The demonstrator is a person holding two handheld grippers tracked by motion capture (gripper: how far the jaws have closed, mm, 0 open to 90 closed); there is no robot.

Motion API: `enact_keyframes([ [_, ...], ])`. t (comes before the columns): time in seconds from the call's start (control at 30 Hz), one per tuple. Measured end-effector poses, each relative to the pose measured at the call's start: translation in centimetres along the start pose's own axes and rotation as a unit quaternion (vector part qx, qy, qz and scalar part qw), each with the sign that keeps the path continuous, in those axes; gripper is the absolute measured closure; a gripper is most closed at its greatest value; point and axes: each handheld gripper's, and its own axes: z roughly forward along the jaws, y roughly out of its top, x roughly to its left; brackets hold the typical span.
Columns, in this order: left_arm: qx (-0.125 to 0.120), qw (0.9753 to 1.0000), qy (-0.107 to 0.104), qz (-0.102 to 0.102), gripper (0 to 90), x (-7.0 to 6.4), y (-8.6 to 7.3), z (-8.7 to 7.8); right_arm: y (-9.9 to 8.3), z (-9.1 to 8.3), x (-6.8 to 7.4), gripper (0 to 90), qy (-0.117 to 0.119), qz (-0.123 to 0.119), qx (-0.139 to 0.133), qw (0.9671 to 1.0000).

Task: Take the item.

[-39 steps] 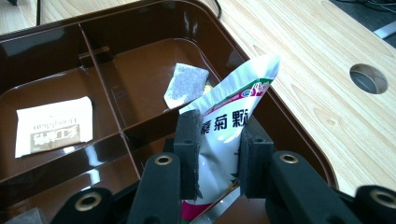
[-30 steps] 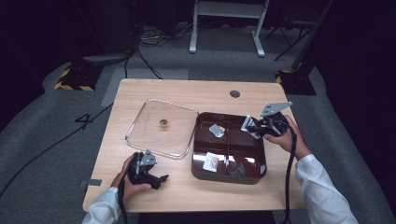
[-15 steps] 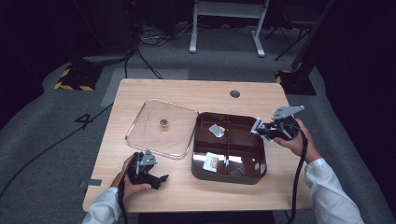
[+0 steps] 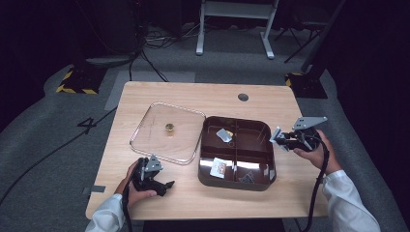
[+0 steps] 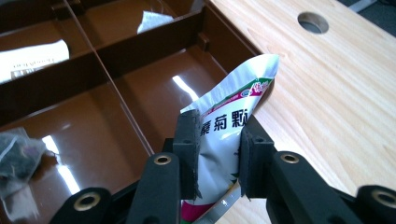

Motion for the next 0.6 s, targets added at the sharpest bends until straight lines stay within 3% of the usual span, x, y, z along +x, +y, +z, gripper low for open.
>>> enact_keyframes([
  [0.23, 0.0, 1.0, 0.0, 0.0, 6.7, 0.0, 0.0, 0.0, -2.1, -0.2, -0.6, 72.6, -0.006, 0.017, 0.002, 0.9998],
  [0.6, 0.0, 1.0, 0.0, 0.0, 6.7, 0.0, 0.0, 0.0, -4.5, 1.7, -0.9, 72.2, -0.007, 0.026, 0.039, 0.9989],
])
